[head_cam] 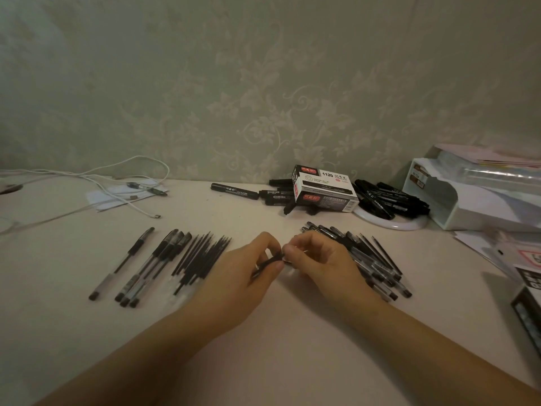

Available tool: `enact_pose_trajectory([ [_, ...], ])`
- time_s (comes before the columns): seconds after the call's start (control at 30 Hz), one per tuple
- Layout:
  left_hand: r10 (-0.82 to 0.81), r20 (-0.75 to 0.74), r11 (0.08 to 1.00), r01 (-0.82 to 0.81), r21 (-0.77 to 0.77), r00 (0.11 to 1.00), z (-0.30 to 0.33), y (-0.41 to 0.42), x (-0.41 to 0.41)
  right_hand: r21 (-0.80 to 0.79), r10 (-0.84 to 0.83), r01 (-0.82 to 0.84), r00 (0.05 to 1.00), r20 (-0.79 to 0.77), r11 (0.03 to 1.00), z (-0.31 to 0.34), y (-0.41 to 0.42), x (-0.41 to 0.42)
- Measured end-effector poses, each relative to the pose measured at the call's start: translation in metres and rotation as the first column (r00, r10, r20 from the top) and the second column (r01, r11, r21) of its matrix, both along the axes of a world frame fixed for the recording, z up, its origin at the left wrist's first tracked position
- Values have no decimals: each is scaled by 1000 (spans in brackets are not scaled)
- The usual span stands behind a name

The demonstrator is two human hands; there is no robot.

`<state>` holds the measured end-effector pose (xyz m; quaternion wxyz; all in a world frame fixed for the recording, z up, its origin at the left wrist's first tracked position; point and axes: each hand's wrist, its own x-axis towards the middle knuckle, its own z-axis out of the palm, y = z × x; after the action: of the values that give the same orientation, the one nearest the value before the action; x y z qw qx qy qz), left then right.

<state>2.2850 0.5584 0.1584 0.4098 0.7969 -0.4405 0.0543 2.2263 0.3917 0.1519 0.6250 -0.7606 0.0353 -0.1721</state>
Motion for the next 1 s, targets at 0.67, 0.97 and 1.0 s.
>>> enact_pose_trajectory([
  [0.67,52,-165,999,-54,-6,985,0,2,3,-592,-140,154,988,70,791,-8,1,-5],
  [0.97,38,-303,993,-71,-97,952,-4,-1,9,-540,-189,221,975,113,812,-3,5,-6],
  [1.0,6,-325,990,-52,-132,946,-3,-1,8,-466,-214,249,968,128,849,-1,6,-6],
])
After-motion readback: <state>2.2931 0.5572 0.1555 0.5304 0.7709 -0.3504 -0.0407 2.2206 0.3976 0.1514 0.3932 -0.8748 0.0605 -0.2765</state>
